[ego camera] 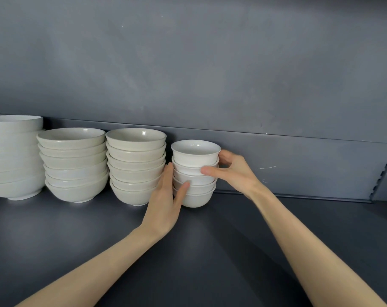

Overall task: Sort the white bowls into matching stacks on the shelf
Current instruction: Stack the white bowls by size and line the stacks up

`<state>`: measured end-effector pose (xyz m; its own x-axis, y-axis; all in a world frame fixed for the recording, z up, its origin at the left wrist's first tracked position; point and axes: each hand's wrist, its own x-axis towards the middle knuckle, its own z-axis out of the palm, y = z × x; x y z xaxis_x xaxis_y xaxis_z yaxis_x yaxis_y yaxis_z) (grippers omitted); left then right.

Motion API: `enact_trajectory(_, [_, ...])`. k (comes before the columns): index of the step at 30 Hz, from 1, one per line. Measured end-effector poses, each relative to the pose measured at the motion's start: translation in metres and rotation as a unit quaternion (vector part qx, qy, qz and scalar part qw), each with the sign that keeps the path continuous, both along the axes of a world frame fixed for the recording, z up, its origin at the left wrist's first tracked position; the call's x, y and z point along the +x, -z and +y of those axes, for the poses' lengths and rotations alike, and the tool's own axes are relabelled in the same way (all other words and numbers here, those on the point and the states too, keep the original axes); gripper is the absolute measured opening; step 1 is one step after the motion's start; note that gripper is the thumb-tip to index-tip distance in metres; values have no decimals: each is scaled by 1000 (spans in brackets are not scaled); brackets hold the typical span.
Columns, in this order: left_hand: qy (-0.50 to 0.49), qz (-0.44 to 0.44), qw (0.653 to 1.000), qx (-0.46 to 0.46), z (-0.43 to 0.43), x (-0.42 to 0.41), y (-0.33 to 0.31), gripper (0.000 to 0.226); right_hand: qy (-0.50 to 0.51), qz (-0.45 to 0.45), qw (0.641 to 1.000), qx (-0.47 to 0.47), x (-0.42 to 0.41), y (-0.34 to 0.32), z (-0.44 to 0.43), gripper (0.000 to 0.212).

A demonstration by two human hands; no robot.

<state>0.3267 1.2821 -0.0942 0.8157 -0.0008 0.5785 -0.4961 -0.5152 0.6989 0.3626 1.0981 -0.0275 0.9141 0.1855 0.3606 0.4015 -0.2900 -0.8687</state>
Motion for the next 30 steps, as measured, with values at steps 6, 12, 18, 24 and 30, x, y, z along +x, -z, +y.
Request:
enact_trajectory(6, [1, -11, 1000, 15, 0, 8, 0, 63, 11, -15, 1000, 1, 3, 1, -4, 36])
enact_trajectory(12, [-14, 8, 1000, 24, 2, 11, 3, 60, 18, -20, 1000, 10, 3, 3, -3, 40])
enact_trajectory(18, [-10, -11, 1000, 25, 0, 11, 1, 62, 19, -21, 999, 23, 2, 3, -2, 37])
enact_trajectory(24, [-8, -8, 1000, 20, 0, 12, 1, 62, 22, -22, 999, 27, 2, 3, -1, 36])
enact_trajectory(30, [0, -4, 1000, 6, 1, 11, 2, 64, 19, -14, 1000, -8, -3, 0, -2, 43])
